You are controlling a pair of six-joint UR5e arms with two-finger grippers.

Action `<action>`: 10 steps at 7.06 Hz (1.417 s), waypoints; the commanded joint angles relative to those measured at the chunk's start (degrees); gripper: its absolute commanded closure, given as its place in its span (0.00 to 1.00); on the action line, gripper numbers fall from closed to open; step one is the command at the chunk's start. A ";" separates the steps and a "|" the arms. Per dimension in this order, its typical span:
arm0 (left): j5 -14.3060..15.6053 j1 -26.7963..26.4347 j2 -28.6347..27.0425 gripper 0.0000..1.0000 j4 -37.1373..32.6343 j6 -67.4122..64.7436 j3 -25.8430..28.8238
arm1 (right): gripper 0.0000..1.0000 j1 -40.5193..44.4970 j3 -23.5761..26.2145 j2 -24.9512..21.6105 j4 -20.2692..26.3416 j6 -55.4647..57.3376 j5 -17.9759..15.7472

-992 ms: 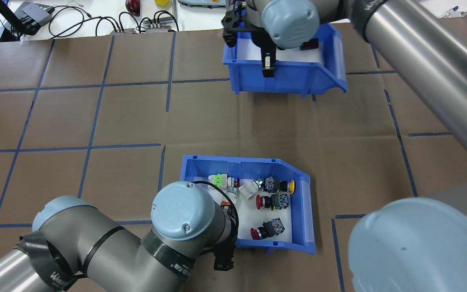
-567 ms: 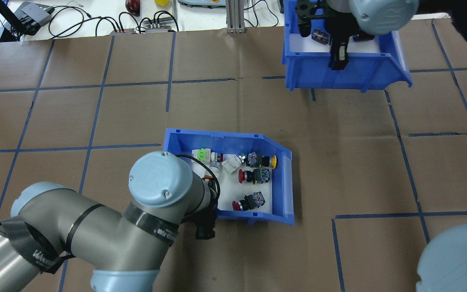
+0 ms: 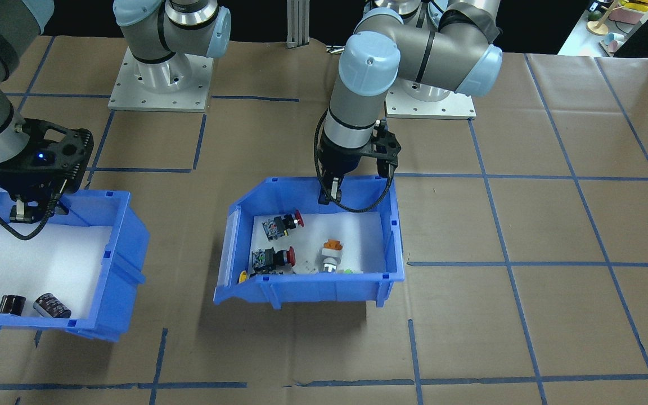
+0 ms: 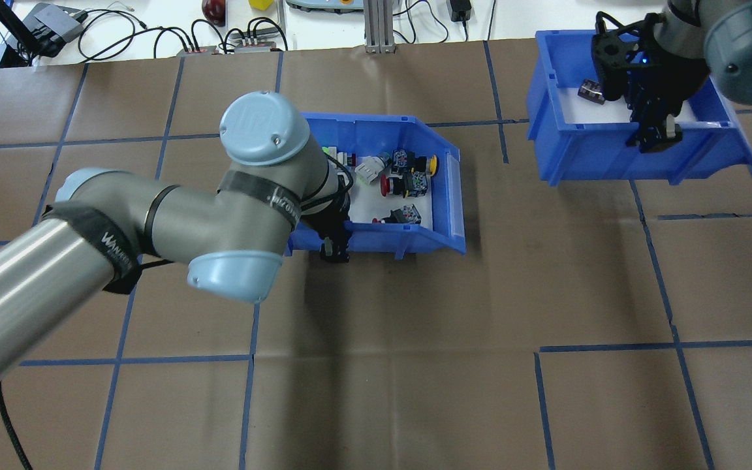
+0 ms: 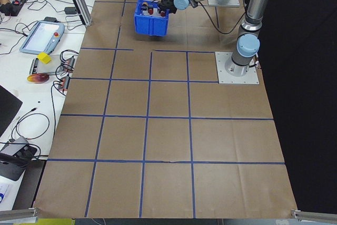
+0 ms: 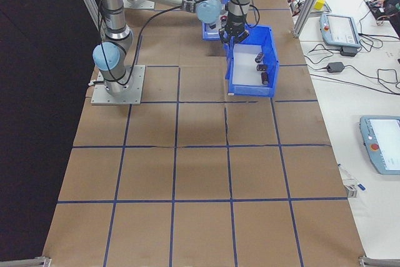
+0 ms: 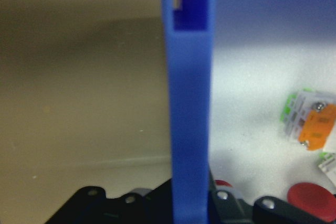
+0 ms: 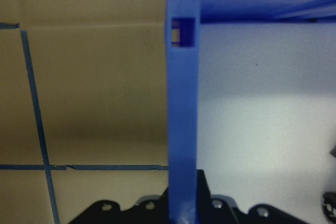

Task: Place button box in front

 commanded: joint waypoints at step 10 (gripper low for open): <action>-5.93 0.12 -19.15 0.99 4.60 -4.32 17.04 | 0.93 -3.27 26.40 -19.24 -7.69 -0.08 0.04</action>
